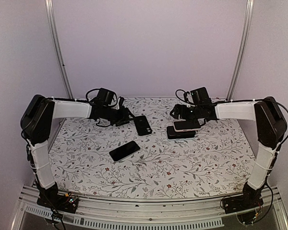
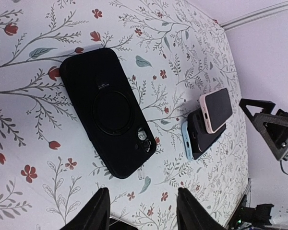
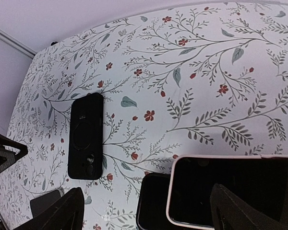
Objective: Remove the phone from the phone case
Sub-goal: Move the phone to the center of the board.
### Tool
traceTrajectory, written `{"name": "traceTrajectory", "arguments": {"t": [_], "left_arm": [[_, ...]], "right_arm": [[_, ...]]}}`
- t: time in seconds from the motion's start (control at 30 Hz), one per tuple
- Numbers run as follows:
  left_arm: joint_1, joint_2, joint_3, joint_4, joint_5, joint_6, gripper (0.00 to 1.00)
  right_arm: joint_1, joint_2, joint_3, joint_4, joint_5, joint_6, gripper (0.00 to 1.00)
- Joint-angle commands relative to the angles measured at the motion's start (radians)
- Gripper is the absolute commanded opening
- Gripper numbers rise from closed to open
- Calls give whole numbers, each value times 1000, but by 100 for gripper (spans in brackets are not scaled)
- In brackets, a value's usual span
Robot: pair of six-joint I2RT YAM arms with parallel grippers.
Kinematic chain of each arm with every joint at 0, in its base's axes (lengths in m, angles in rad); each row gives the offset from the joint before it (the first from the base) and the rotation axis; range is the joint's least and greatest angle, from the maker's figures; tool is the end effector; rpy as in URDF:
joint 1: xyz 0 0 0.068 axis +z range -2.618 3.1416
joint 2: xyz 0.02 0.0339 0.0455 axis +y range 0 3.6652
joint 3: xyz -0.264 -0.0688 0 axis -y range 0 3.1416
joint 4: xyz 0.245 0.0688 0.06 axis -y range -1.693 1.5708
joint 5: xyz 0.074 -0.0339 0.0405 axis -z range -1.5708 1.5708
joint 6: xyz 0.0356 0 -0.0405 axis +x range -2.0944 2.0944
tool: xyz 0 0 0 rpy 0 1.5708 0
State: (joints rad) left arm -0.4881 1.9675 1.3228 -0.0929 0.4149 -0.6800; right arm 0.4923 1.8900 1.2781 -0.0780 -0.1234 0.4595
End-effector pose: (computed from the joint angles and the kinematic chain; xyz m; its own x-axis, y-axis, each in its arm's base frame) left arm 0.3755 -0.2156 0.1860 -0.8974 -0.1750 -0.4050 0.1651 0.7180 -0.6762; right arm 0.3700 0.2034 0.2030 -0.7478 0.0983 -0.6566 -0.2466 0.8770 0.4123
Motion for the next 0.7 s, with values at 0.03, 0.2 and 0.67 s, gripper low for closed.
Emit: {"name": "traceTrajectory", "arguments": {"t": [0.03, 0.2, 0.67], "left_arm": [[-6, -56, -24, -2, 15, 24, 50], [-13, -78, -38, -2, 18, 31, 51], [-39, -114, -154, -86, -91, 91, 62]], "right_arm": [[-56, -147, -169, 67, -41, 26, 95], [-128, -256, -310, 143, -97, 63, 97], [-284, -281, -473, 299, -272, 143, 99]]}}
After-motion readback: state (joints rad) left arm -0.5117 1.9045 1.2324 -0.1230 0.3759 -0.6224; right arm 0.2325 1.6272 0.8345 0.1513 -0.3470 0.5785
